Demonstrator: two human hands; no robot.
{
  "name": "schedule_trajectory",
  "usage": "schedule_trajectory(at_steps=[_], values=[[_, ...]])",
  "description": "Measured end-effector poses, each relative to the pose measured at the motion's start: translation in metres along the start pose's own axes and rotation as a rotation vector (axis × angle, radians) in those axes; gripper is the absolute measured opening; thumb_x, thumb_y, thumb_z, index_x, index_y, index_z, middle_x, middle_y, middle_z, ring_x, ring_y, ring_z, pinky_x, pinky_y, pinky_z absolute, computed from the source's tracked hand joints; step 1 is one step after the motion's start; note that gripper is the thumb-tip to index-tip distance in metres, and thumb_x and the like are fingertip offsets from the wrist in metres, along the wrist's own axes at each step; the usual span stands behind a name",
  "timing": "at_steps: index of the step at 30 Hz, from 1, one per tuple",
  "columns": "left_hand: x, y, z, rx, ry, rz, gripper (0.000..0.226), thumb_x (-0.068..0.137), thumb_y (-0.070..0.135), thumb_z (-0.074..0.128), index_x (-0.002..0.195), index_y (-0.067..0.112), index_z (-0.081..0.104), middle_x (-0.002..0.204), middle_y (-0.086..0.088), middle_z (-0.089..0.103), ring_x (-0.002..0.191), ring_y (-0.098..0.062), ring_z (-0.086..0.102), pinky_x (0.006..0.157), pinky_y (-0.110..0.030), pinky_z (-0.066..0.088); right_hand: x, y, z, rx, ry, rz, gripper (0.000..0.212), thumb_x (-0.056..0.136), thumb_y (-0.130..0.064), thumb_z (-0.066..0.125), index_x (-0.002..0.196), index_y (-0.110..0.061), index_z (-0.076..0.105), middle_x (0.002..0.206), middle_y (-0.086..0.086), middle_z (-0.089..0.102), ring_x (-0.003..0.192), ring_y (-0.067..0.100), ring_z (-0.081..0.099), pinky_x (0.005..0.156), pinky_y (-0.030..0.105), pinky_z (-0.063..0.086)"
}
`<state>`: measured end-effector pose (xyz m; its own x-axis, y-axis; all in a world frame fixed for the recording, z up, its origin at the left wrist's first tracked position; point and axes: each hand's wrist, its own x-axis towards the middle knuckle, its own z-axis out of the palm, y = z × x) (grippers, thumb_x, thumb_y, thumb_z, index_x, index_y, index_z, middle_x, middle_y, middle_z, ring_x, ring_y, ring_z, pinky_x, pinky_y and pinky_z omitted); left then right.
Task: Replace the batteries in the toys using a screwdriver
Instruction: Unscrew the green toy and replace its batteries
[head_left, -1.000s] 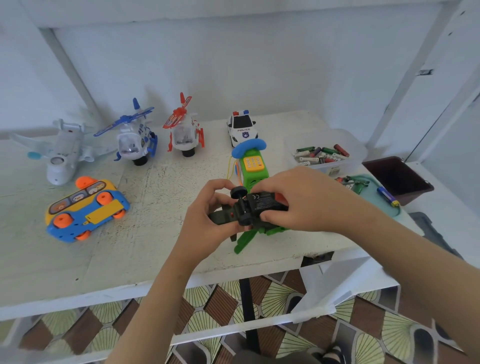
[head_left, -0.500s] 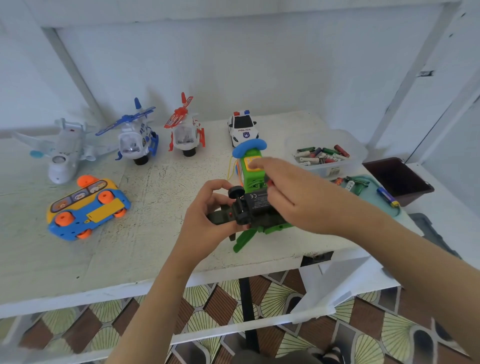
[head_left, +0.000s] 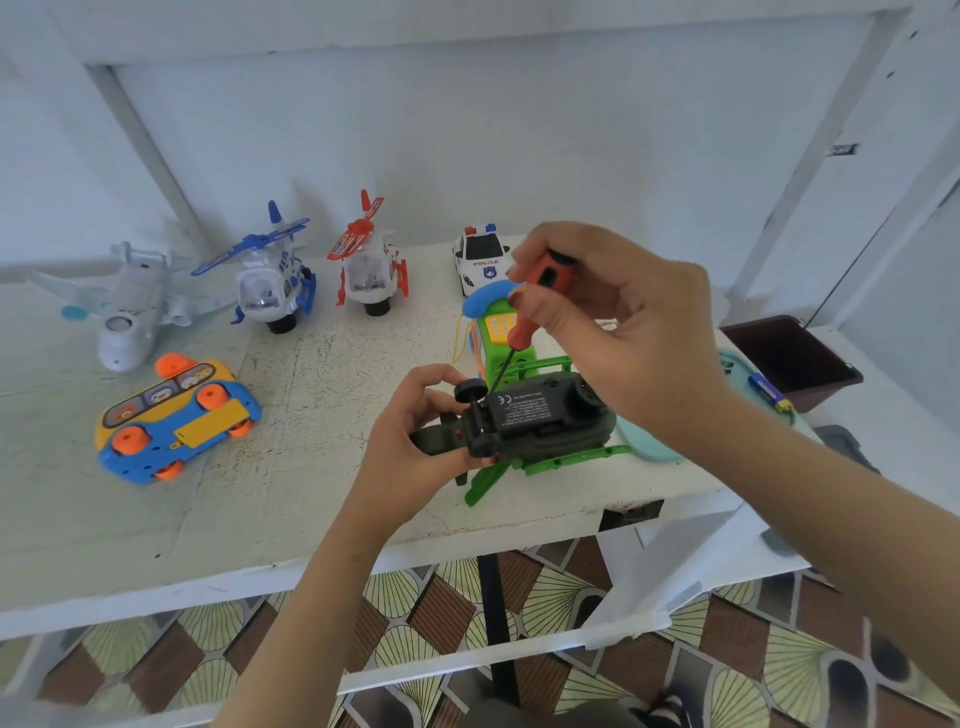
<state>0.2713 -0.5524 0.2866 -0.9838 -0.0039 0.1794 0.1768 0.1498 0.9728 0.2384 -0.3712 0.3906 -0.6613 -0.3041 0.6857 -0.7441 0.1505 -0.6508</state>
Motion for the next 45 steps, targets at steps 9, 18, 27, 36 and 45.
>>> schedule_trajectory(at_steps=[9,18,27,36,45], values=[[-0.002,0.0,0.001,0.007,-0.002,0.003,0.06,0.066,-0.015,0.079,0.108,0.019,0.052,0.085,-0.002,0.069,0.063,-0.012,0.066,0.055,-0.024,0.054,-0.003,0.0,0.002,-0.005,-0.009,-0.025,0.013,0.089,-0.006,0.066,0.102,-0.008,0.063,0.078,0.006,0.065,0.066,0.014,0.07,0.07,0.021,0.056],[-0.005,-0.001,0.002,-0.01,0.002,0.006,0.06,0.066,-0.014,0.079,0.108,0.02,0.053,0.084,0.002,0.068,0.064,-0.012,0.066,0.054,-0.025,0.053,-0.003,-0.003,0.001,0.002,-0.037,-0.032,0.023,0.087,-0.005,0.068,0.11,-0.01,0.066,0.081,0.006,0.067,0.066,0.014,0.069,0.071,0.029,0.059],[-0.006,-0.005,0.003,-0.015,0.013,0.026,0.061,0.066,-0.014,0.08,0.107,0.021,0.054,0.086,-0.005,0.067,0.067,-0.013,0.067,0.056,-0.026,0.054,-0.004,-0.008,0.002,0.012,-0.134,-0.005,0.04,0.089,-0.003,0.059,0.128,-0.009,0.059,0.109,0.004,0.067,0.083,0.012,0.067,0.087,0.031,0.056],[-0.007,-0.007,0.003,-0.023,0.016,0.033,0.061,0.065,-0.013,0.081,0.107,0.022,0.054,0.087,-0.005,0.066,0.066,-0.016,0.067,0.056,-0.027,0.055,-0.001,-0.003,0.003,-0.176,-0.086,-0.083,0.034,0.093,-0.015,0.056,0.126,-0.006,0.059,0.113,0.006,0.061,0.083,0.009,0.062,0.085,0.03,0.051],[-0.009,-0.006,0.003,-0.069,0.022,0.023,0.061,0.061,-0.007,0.083,0.104,0.028,0.057,0.086,-0.002,0.065,0.065,-0.018,0.067,0.056,-0.027,0.055,0.001,-0.012,0.002,-0.06,-0.155,-0.028,0.039,0.086,-0.018,0.069,0.125,-0.016,0.061,0.087,0.003,0.066,0.08,0.014,0.063,0.081,0.027,0.053]])
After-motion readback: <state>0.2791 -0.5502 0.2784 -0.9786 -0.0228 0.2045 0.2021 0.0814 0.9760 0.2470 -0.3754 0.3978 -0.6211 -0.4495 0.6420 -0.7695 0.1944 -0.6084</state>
